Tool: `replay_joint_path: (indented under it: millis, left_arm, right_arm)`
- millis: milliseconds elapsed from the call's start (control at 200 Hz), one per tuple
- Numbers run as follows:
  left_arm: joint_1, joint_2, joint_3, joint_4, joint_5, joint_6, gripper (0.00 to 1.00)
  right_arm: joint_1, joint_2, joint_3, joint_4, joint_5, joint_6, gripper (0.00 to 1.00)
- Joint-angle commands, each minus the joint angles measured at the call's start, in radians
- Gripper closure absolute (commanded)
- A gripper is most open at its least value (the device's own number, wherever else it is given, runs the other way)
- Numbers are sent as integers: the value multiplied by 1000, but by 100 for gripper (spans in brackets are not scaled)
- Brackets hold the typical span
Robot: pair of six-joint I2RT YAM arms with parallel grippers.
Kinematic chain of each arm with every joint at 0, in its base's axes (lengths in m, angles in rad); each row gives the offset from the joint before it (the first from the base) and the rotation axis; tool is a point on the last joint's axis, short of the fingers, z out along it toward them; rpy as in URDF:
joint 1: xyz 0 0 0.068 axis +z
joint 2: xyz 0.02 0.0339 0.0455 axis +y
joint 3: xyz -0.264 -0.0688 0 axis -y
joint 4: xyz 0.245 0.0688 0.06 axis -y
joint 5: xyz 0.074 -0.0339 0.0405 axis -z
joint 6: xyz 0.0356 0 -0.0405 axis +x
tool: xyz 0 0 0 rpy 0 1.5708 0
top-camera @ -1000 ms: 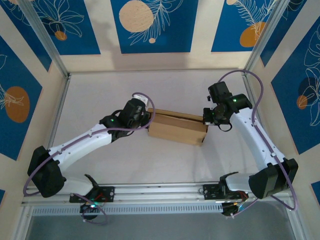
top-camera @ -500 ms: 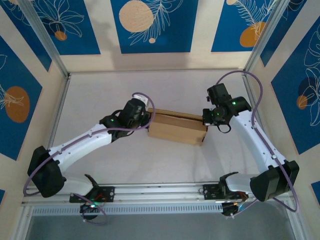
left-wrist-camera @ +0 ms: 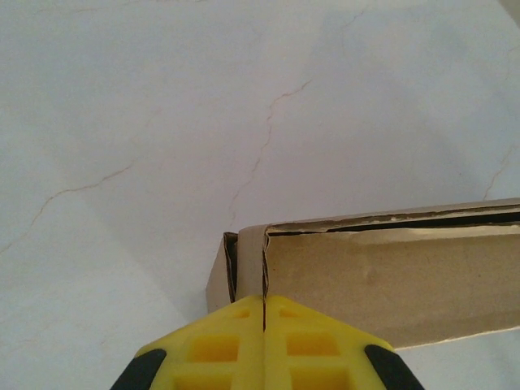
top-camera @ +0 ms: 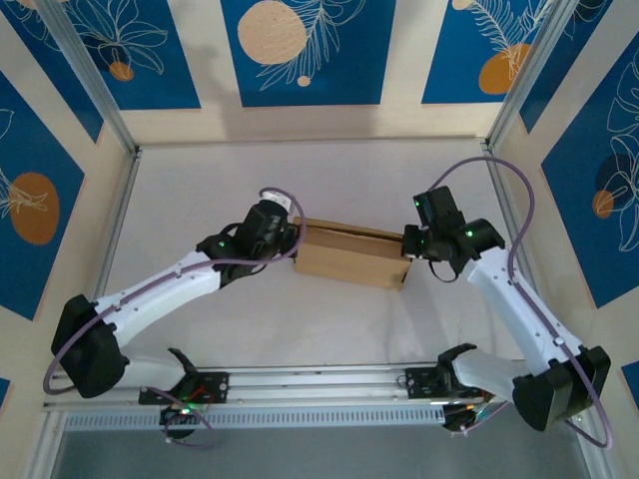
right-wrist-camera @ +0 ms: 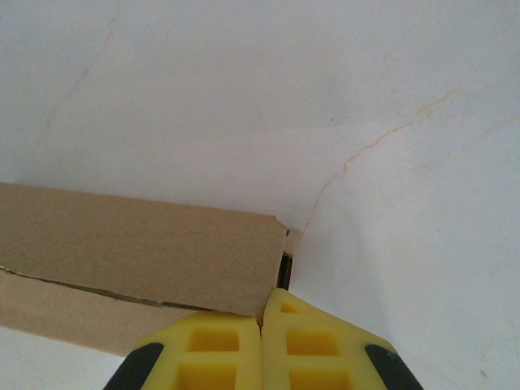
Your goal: Fold the paper box
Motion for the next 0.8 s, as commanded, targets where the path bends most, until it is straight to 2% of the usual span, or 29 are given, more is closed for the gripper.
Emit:
replay_joint_path:
  millis: [0,150,450,595,795]
  left_arm:
    - [-6,-17,-65,1,31,-24,100]
    - [-6,-29,-114,33,25,-30,100]
    - [-6,-37,-175,72,11,-52,100]
    - [-6,-34,-169,51,-22,-42,100]
    - [-6,-12,-140,13,-57,-37,100]
  right_arm:
    - [35,-11,-111,10,-57,64,100]
    - [52,-45,-169,45,-10,72,100]
    - [83,-44,-179,44,33,66,100]
    - [80,-74,-156,47,-4,28,75]
    - [80,-106,-109,32,-102,-19,53]
